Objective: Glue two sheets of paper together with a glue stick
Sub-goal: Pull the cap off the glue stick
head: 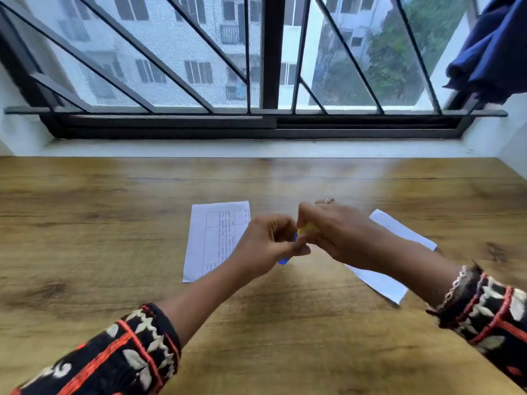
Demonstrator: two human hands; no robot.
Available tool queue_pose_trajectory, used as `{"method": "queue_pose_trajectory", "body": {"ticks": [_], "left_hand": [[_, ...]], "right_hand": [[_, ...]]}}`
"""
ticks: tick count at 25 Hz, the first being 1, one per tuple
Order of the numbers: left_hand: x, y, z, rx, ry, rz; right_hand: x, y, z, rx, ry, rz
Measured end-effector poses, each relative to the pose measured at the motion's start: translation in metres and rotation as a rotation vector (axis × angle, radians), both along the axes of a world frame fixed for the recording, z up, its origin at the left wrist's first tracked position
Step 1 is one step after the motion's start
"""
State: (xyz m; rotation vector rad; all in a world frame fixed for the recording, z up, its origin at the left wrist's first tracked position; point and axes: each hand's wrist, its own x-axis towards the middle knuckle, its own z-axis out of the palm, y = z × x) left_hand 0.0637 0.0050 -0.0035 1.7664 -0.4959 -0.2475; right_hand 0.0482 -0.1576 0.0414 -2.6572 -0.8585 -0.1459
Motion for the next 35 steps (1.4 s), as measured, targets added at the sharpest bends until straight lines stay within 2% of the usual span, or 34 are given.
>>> {"method": "queue_pose_trajectory", "body": {"ticks": [5, 7, 11, 14, 23, 26, 30, 35], "left_hand": [[-0.012, 0.009, -0.002, 0.040, -0.086, 0.001], [-0.026, 0.013, 0.001, 0.023, -0.107, 0.022], [-0.053, 0.017, 0.013, 0.010, -0.179, 0.082], [-0.069, 0.013, 0.017, 0.027, -0.222, 0.112], [-0.105, -0.003, 0.027, 0.056, -0.233, 0.110], [-0.111, -0.003, 0.027, 0.049, -0.265, 0.157], [-0.118, 0.003, 0.027, 0.053, -0.373, 0.216], [-0.117, 0.018, 0.024, 0.036, -0.374, 0.175]], "right_hand": [[-0.011, 0.003, -0.007, -0.072, -0.191, 0.161], [-0.024, 0.007, -0.003, -0.014, -0.152, 0.114], [-0.051, 0.010, 0.014, 0.109, -0.035, -0.112], [-0.064, 0.013, 0.023, 0.154, 0.036, -0.171], [-0.107, 0.007, 0.041, -0.160, -0.056, -0.109], [-0.118, 0.006, 0.043, -0.099, -0.060, -0.108], [-0.123, 0.019, 0.039, 0.063, -0.056, -0.267], [-0.132, 0.037, 0.038, 0.040, -0.093, -0.248]]}}
